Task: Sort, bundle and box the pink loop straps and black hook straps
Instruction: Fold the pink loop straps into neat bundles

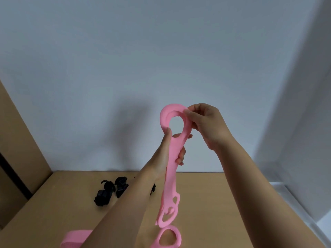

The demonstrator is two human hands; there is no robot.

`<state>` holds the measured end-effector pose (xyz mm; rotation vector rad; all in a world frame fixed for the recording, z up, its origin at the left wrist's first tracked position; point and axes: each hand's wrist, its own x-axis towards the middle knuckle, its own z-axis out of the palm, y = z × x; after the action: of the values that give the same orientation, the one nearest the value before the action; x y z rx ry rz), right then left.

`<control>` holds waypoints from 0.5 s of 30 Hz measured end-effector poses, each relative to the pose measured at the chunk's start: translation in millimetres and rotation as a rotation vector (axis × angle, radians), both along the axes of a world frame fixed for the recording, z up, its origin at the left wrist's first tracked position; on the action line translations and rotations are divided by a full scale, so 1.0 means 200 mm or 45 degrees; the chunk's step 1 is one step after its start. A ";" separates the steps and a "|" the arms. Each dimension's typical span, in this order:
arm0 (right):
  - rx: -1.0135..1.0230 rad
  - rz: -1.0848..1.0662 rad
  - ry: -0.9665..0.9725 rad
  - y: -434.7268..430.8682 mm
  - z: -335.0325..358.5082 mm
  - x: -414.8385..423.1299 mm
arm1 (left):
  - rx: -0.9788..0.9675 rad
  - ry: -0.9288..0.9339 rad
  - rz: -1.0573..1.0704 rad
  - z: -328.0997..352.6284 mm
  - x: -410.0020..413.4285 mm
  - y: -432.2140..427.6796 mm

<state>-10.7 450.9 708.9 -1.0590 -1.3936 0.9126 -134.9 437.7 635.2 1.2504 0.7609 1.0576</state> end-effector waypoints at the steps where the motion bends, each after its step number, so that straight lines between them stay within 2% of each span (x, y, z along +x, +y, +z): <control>1: -0.008 0.000 0.002 0.00 0.00 0.00 | 0.008 0.018 -0.007 0.00 -0.01 0.00; 7: -0.009 0.043 0.011 -0.01 -0.02 0.02 | 0.067 0.027 -0.021 -0.01 -0.03 0.01; 15: -0.015 -0.073 -0.117 0.01 -0.06 0.02 | 0.095 0.054 -0.003 0.00 -0.02 -0.01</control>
<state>-6.7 452.9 695.9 -1.1565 -1.4279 0.8402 -138.2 436.4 635.0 1.3408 0.7581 1.0688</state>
